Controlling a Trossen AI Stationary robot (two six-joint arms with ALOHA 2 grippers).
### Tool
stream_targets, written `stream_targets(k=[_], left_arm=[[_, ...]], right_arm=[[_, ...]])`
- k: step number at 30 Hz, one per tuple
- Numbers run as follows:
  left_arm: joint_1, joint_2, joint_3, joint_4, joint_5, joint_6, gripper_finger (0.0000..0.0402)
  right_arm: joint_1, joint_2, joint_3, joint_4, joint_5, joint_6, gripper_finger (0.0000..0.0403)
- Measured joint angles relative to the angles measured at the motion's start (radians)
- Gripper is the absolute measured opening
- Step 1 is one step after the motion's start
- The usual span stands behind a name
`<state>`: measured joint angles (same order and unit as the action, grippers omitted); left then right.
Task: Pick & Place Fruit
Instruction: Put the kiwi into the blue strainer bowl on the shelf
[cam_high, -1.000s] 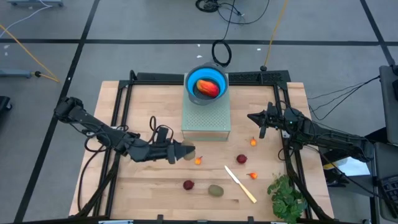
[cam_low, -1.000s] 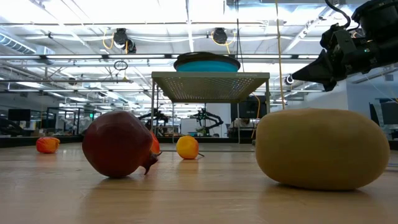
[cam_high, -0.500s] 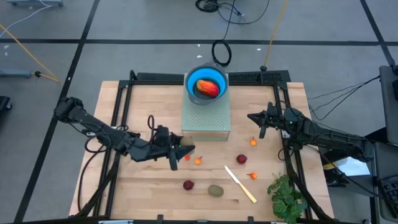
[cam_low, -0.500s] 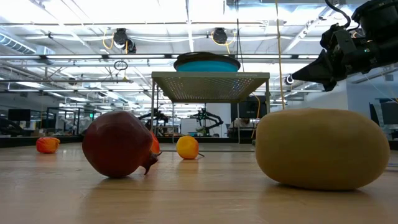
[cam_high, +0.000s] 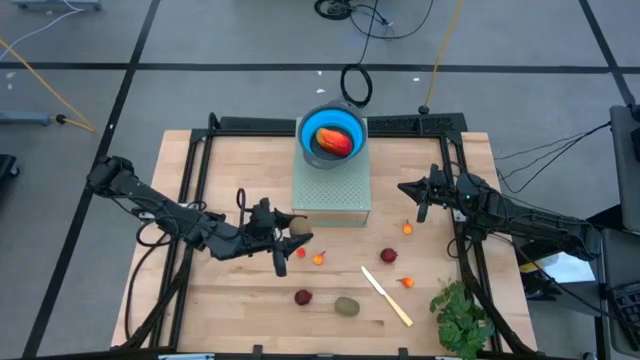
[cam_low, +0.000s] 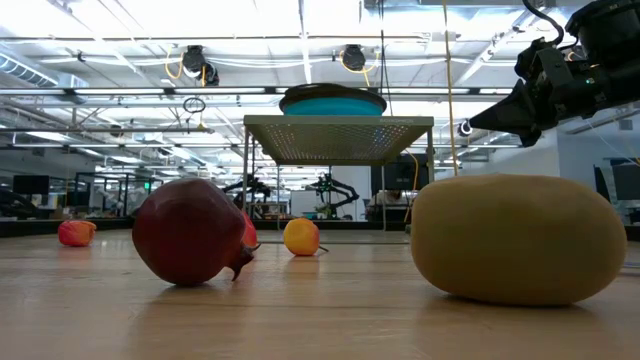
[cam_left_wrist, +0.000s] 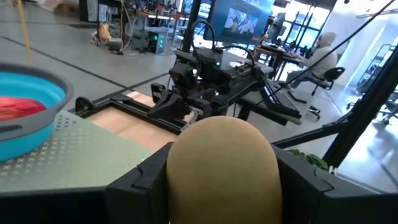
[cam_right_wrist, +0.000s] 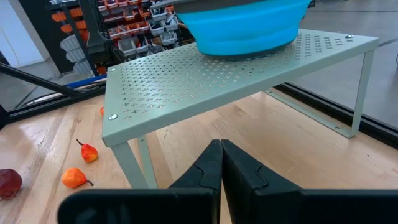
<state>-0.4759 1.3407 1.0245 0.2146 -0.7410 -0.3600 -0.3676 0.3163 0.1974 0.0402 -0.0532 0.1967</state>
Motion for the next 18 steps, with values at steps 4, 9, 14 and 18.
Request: stream_targets(k=[4,9,14,18], left_arm=[[0.0,0.0,0.0,0.004,-0.004,0.021,0.0205],[0.0,0.0,0.0,0.016,-0.003,0.026,0.0186],[0.0,0.0,0.0,0.024,-0.003,0.022,0.0195],[0.0,0.0,0.0,0.024,-0.003,0.021,0.0204]], right_arm=[[0.0,0.0,0.0,0.0,0.0,0.0,0.0],[0.0,0.0,0.0,0.0,0.0,0.0,0.0],[0.0,0.0,0.0,0.0,0.0,0.0,0.0],[0.0,0.0,0.0,0.0,0.0,0.0,0.0]])
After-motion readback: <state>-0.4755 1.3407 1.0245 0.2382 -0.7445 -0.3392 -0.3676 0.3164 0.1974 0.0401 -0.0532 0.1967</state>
